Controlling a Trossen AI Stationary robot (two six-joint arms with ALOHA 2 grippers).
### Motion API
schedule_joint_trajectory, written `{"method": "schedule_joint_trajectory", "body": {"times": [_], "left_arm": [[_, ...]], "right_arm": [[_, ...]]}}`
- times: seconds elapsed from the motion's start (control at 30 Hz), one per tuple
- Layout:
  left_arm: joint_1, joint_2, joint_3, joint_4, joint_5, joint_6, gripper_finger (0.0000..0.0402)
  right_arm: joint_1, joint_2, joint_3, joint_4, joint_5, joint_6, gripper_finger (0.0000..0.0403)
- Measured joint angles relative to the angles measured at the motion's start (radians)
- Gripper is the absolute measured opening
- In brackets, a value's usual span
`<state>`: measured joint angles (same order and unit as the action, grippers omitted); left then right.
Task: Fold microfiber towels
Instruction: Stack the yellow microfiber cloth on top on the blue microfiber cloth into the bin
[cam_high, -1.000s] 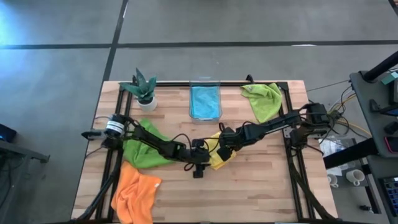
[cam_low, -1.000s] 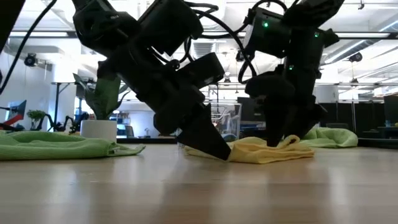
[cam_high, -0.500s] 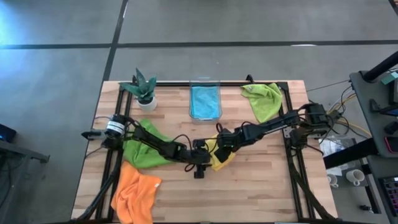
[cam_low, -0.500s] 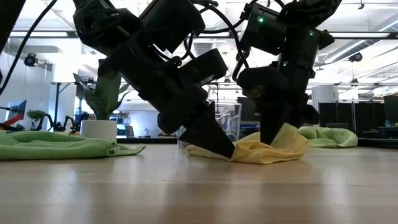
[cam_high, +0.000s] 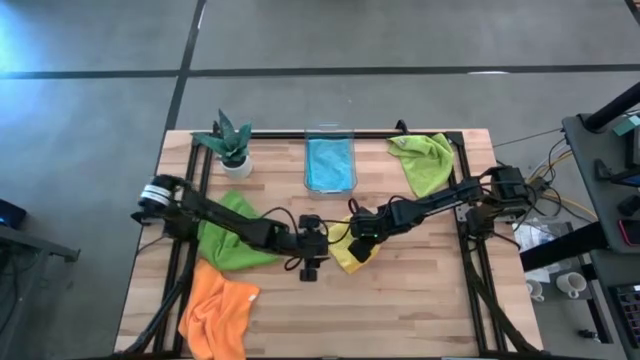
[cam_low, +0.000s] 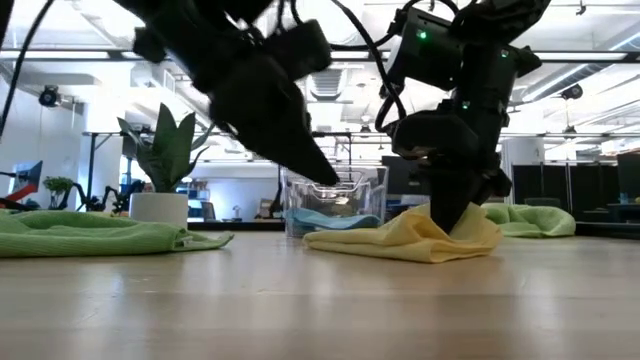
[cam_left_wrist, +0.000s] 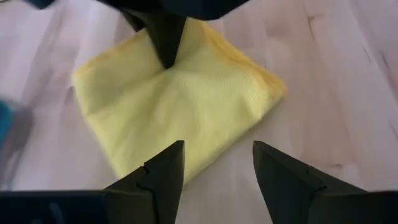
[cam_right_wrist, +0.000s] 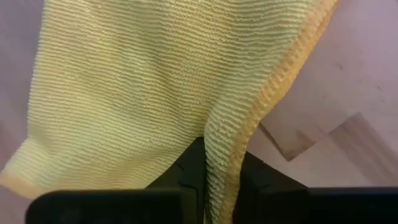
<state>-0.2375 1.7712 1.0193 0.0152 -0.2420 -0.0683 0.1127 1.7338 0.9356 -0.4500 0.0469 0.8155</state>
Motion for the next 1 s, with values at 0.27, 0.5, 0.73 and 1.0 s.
{"method": "schedule_joint_trajectory", "body": {"times": [0.27, 0.5, 0.73, 1.0], "left_arm": [[-0.001, -0.189, -0.09, -0.103, -0.123, -0.06, 0.0175], [-0.009, -0.303, -0.191, -0.108, -0.216, -0.145, 0.0175], [-0.016, -0.392, -0.294, -0.095, -0.277, -0.17, 0.0175], [-0.019, -0.493, -0.371, -0.09, -0.278, -0.189, 0.0175]], "right_arm": [[-0.002, -0.011, 0.007, -0.013, 0.006, -0.027, 0.0097], [-0.02, -0.004, 0.0, 0.029, -0.026, 0.024, 0.0118], [-0.022, 0.003, -0.008, 0.043, -0.019, 0.056, 0.0035], [-0.02, -0.01, 0.13, -0.095, 0.063, 0.008, 0.0013]]}}
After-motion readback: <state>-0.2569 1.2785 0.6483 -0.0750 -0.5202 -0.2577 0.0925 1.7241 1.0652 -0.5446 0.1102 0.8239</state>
